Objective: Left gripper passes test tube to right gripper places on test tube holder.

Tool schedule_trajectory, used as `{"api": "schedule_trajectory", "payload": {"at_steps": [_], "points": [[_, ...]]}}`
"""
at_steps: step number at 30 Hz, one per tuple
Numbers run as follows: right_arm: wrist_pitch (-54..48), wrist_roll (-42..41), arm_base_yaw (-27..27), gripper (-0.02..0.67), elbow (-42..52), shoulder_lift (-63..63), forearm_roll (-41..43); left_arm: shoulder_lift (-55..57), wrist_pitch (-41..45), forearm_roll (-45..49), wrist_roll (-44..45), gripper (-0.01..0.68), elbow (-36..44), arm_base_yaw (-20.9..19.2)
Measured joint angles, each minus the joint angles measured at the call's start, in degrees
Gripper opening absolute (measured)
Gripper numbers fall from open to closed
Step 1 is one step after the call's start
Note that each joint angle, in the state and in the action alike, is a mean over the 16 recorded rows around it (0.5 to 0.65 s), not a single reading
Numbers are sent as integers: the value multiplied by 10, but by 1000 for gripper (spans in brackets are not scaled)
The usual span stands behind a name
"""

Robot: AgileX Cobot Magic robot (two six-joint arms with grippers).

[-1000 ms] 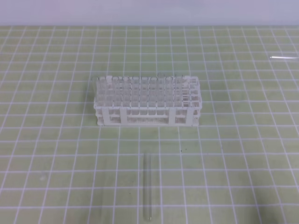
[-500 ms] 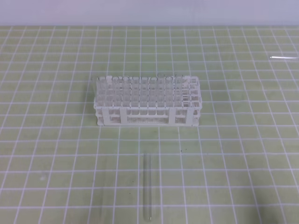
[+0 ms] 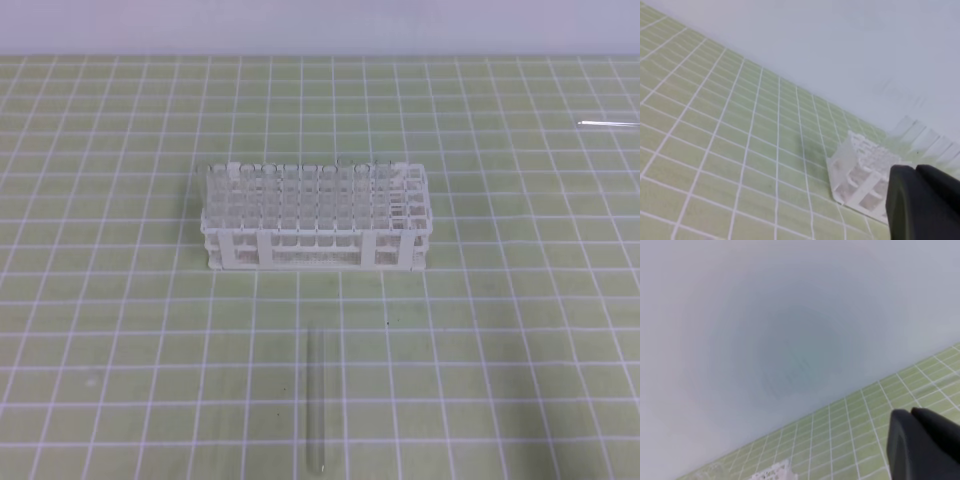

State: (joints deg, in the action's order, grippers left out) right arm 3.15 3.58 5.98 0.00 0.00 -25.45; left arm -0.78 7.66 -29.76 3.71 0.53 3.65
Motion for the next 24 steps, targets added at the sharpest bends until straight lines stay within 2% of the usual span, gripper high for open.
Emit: {"api": "schedule_trajectory", "payload": {"at_steps": [6, 13, 18, 24], "points": [[15, 0, 0, -23, 0, 0, -25, -2, -5, -34, 12, -2, 2, 0], [-28, 0, 0, -23, -8, 1, -21, 3, 7, -45, 24, -2, -6, 0], [-90, 0, 0, -23, -49, 23, -8, 35, 24, -54, 38, -2, -38, 0], [-213, 0, 0, -23, -154, 98, 40, 125, 70, -60, 70, -2, -121, 0]]}}
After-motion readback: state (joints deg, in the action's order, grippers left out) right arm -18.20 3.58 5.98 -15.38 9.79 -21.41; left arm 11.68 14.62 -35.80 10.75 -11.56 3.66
